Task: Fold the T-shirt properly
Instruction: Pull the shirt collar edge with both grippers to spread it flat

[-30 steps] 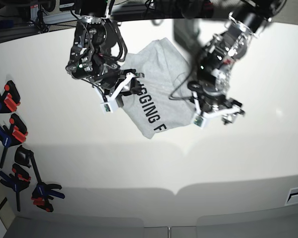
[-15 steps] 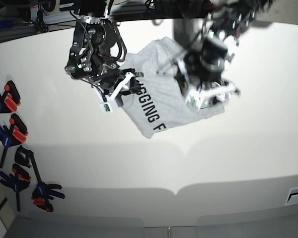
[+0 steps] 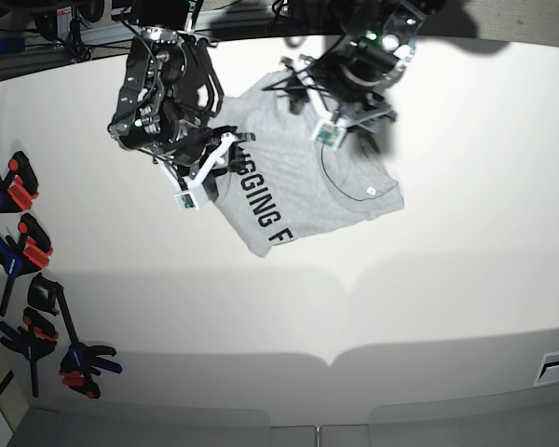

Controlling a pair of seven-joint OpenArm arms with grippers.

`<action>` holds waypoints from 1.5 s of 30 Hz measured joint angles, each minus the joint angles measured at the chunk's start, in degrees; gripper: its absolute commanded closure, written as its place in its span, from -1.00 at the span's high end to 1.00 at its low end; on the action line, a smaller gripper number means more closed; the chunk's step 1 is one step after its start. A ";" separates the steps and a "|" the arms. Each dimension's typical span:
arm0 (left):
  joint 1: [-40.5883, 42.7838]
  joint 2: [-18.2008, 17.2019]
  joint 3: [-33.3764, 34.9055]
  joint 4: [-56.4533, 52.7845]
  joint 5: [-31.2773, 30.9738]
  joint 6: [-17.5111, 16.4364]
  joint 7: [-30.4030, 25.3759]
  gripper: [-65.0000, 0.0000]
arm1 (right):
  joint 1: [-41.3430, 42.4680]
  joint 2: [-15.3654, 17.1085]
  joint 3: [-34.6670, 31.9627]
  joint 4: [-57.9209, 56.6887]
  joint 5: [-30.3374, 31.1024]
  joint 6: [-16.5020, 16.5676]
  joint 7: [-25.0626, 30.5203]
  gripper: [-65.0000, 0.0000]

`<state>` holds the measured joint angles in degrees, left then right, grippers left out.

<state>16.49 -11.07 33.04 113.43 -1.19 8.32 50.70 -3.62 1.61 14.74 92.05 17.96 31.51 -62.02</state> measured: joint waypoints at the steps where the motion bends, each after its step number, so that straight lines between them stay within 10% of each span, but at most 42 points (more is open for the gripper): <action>1: 0.00 0.87 0.00 -0.46 -0.04 -0.04 -1.20 0.32 | -0.02 0.00 0.00 0.00 0.02 0.00 0.00 -0.40; 7: -0.63 2.47 -0.02 -6.86 13.75 -0.04 -1.99 0.32 | -0.02 0.35 -0.04 0.00 0.07 0.00 0.00 -0.40; 17: -0.76 2.01 0.31 -12.11 19.06 -0.09 3.17 0.32 | -0.17 8.68 -0.22 0.00 0.02 0.00 -0.20 -0.40; 26: -3.45 1.01 0.26 -12.68 31.04 -0.26 5.97 0.32 | -0.17 9.05 -0.26 0.63 5.57 0.00 -0.72 -0.40; 35: -12.13 -8.90 0.28 -13.00 29.92 -0.42 7.69 0.32 | 9.27 9.05 -0.26 3.96 10.38 -0.04 -0.79 -0.39; 42: -15.39 -18.93 0.28 -12.98 25.40 -0.76 7.93 0.32 | 12.48 6.93 -0.07 3.96 10.40 -0.04 17.20 -0.39; 45: -16.37 -19.93 0.28 -12.98 25.40 -0.70 8.07 0.32 | 12.48 3.76 -0.37 3.91 7.89 1.05 16.48 -0.40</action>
<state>0.12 -31.00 33.32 100.44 24.21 7.62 58.76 8.86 5.37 14.37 95.96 25.85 32.56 -45.54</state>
